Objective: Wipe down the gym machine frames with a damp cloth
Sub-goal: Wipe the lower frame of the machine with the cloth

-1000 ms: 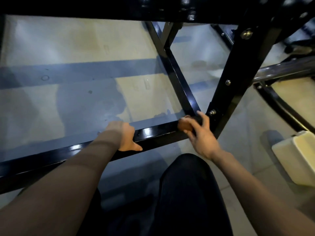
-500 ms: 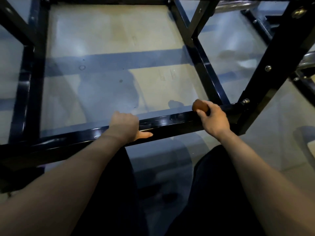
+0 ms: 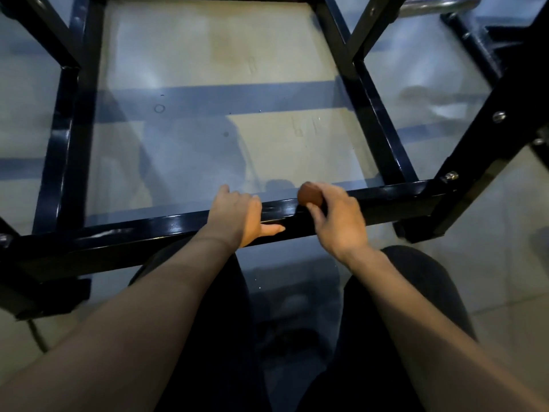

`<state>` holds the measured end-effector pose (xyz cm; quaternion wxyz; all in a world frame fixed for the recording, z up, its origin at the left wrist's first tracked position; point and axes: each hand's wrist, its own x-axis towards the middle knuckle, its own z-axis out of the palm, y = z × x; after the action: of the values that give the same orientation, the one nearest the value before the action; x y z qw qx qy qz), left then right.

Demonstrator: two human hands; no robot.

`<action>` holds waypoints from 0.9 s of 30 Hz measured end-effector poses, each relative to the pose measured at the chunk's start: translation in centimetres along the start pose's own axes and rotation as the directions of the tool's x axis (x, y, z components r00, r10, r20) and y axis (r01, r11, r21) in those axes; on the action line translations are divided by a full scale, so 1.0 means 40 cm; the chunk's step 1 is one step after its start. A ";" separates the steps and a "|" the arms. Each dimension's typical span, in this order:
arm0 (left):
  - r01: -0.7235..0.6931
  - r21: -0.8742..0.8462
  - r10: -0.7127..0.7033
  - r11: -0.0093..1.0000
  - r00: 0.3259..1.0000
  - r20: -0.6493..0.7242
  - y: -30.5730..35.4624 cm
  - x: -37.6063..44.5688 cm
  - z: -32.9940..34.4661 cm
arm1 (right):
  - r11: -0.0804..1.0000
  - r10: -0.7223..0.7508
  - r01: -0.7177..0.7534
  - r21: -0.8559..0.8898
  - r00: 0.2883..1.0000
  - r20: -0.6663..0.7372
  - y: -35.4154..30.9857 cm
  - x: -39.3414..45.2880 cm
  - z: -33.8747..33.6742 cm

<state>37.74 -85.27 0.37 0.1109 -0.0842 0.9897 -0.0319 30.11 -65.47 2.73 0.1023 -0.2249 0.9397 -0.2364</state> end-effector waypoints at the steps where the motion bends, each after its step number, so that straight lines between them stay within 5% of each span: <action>1: -0.003 -0.005 0.003 1.000 1.000 -0.005 0.000 0.001 0.007 | 0.995 -0.089 0.091 -0.031 0.995 0.048 0.001 -0.024 -0.004; 3: -0.020 0.023 0.021 1.000 0.999 -0.025 -0.001 0.005 0.016 | 0.984 -0.162 0.167 -0.068 0.984 0.071 0.038 -0.050 -0.045; 8: -0.029 0.031 0.029 0.999 1.000 0.003 -0.003 0.007 0.015 | 0.977 0.194 -0.194 -0.089 0.981 -0.011 0.060 0.062 -0.073; 14: 0.011 0.001 -0.011 1.000 0.999 -0.043 0.000 0.009 0.019 | 0.970 -0.175 0.192 -0.151 0.978 0.115 -0.007 -0.052 -0.041; 19: 0.008 -0.012 -0.009 1.000 1.000 -0.028 -0.003 0.009 0.019 | 0.970 0.204 -0.208 -0.127 0.978 -0.042 0.044 0.033 -0.071; 25: 0.022 -0.032 -0.023 0.999 0.999 -0.049 -0.002 0.008 0.020 | 0.976 -0.149 0.165 -0.144 0.982 0.116 -0.044 -0.064 -0.021; 27: 0.016 -0.032 -0.017 0.999 0.999 -0.029 -0.001 0.007 0.015 | 0.983 -0.063 0.073 -0.170 0.996 0.064 0.006 -0.050 -0.054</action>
<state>37.63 -85.40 -0.29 0.0949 -0.0935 0.9909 -0.0183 31.12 -63.49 4.69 0.1017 -0.2718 0.9450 -0.1511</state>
